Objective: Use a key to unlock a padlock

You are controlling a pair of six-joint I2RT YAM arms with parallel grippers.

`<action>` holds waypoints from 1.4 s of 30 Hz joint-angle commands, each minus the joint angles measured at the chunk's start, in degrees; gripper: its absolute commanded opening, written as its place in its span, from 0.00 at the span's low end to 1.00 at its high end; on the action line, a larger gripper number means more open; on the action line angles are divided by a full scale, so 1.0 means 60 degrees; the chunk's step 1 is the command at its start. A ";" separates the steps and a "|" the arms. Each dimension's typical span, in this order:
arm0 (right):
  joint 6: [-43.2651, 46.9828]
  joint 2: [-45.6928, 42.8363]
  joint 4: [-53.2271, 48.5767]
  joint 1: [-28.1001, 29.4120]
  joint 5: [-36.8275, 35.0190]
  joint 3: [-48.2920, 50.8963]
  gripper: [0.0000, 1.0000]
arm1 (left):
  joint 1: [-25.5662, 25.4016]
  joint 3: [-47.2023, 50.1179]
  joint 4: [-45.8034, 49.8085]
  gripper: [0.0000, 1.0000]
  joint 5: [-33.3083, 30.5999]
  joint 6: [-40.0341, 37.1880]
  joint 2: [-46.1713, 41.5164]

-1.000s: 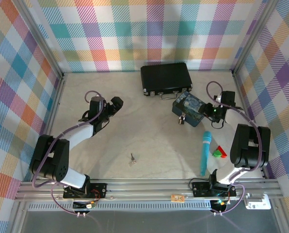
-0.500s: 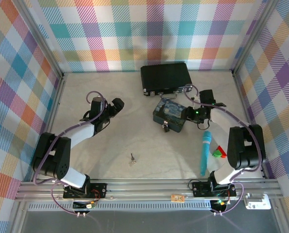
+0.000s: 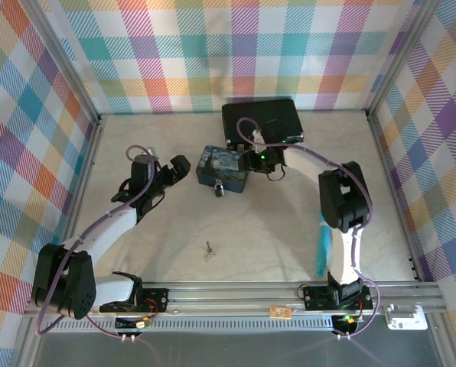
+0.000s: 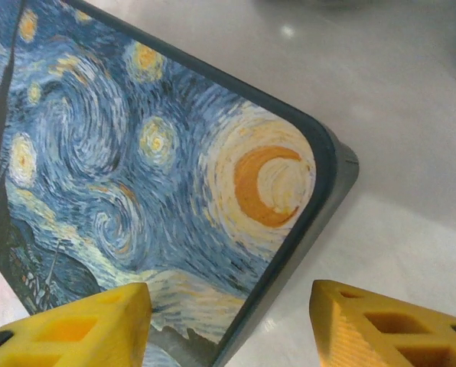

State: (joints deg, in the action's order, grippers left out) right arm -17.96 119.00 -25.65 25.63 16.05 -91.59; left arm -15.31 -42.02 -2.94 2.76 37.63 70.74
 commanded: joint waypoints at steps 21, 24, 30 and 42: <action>0.0635 -0.2138 -0.1156 0.1793 -0.1524 0.0814 0.73 | 0.0135 0.0861 0.1447 1.00 -0.0391 0.0177 -0.1327; 0.0495 -0.2983 -0.1343 0.2808 -0.1721 0.2180 0.73 | 0.0371 0.0975 0.1328 1.00 -0.0530 0.0895 -0.1156; -0.0336 -0.3046 -0.1545 0.5270 -0.2416 0.3311 0.72 | 0.0862 0.1047 0.0696 1.00 -0.0411 0.1988 -0.0504; -0.0327 -0.1217 -0.2036 0.7081 -0.3646 0.2294 0.61 | 0.1012 0.1191 0.0781 1.00 -0.0690 0.2299 -0.0663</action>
State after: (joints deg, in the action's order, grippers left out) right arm -20.32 110.50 -35.66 68.07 -2.72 -75.24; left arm -9.98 -35.79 1.37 0.01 51.00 68.40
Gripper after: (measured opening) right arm 0.618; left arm 0.997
